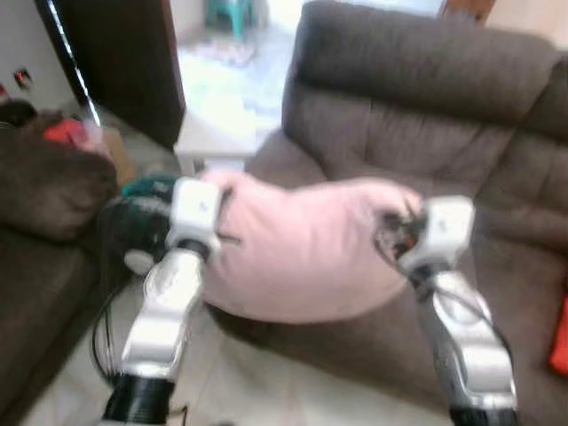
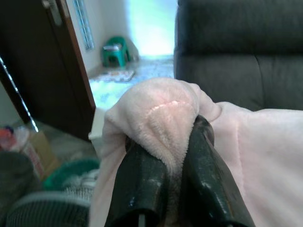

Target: Move the pillow to the sofa from floor

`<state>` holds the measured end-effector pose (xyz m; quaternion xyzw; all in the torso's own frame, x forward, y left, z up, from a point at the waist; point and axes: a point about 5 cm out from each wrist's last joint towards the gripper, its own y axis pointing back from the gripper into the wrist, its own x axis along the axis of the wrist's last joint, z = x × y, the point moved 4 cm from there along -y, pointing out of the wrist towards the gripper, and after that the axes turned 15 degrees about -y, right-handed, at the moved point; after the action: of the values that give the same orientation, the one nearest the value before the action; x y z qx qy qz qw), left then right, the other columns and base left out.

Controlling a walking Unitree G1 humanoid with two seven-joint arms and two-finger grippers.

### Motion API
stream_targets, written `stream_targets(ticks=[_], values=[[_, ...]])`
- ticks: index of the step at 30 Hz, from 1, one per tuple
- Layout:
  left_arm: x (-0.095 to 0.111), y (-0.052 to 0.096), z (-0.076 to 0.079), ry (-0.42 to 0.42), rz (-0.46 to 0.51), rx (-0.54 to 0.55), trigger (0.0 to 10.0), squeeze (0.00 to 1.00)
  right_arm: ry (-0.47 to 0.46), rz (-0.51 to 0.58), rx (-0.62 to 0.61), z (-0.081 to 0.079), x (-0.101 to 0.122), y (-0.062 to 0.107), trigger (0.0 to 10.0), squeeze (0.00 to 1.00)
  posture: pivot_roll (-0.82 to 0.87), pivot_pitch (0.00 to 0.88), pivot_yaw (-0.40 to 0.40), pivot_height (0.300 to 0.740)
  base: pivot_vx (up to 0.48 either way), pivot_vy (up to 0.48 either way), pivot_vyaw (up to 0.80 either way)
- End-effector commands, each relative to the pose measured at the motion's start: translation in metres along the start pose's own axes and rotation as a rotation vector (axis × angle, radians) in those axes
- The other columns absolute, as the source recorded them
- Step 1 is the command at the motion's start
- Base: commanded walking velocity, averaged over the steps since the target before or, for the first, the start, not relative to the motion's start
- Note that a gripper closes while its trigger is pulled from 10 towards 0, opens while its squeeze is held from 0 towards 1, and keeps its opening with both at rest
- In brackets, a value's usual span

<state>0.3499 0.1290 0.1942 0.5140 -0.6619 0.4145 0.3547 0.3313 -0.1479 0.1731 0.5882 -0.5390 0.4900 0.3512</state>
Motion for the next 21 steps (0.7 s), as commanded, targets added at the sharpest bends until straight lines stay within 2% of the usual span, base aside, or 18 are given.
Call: stream_targets(ticks=[1, 7, 10, 13, 16, 19, 21], values=[[0.042, -0.01, 0.001, 0.002, 0.149, -0.018, 10.0, 0.0, 0.001, 0.09, 0.04, -0.009, 0.026, -0.003, 10.0, 0.0, 0.09, 0.056, -0.055, 0.74, 0.48, 0.0, 0.0], [0.069, -0.014, -0.003, 0.005, 0.233, -0.041, 10.0, 0.0, -0.005, 0.184, 0.018, -0.011, 0.051, -0.01, 10.0, 0.0, 0.09, 0.057, -0.057, 0.74, 0.48, 0.0, 0.0], [0.076, -0.014, 0.005, 0.033, 0.259, -0.092, 10.0, 0.0, -0.026, 0.2, -0.017, -0.004, 0.054, -0.011, 10.0, 0.0, 0.1, 0.056, -0.059, 0.74, 0.48, 0.0, 0.0], [0.075, -0.011, 0.013, 0.033, 0.261, -0.126, 10.0, 0.0, -0.049, 0.183, -0.047, 0.002, 0.05, -0.012, 10.0, 0.0, 0.1, 0.058, -0.06, 0.74, 0.48, 0.0, -0.52], [0.068, -0.009, 0.02, 0.055, 0.229, -0.151, 10.0, 0.0, -0.021, 0.173, -0.056, 0.004, 0.048, -0.011, 10.0, 0.0, 0.09, 0.061, -0.061, 0.74, 0.431, 0.0, -0.77], [0.063, -0.008, 0.022, 0.075, 0.215, -0.172, 10.0, 0.0, -0.038, 0.178, -0.061, 0.004, 0.047, -0.011, 10.0, 0.0, 0.1, 0.061, -0.062, 0.74, 0.084, 0.0, -0.24], [0.06, -0.008, 0.022, 0.086, 0.199, -0.176, 10.0, 0.0, -0.005, 0.166, -0.053, 0.002, 0.045, -0.012, 10.0, 0.0, 0.1, 0.063, -0.061, 0.74, 0.0, 0.0, 0.0]])
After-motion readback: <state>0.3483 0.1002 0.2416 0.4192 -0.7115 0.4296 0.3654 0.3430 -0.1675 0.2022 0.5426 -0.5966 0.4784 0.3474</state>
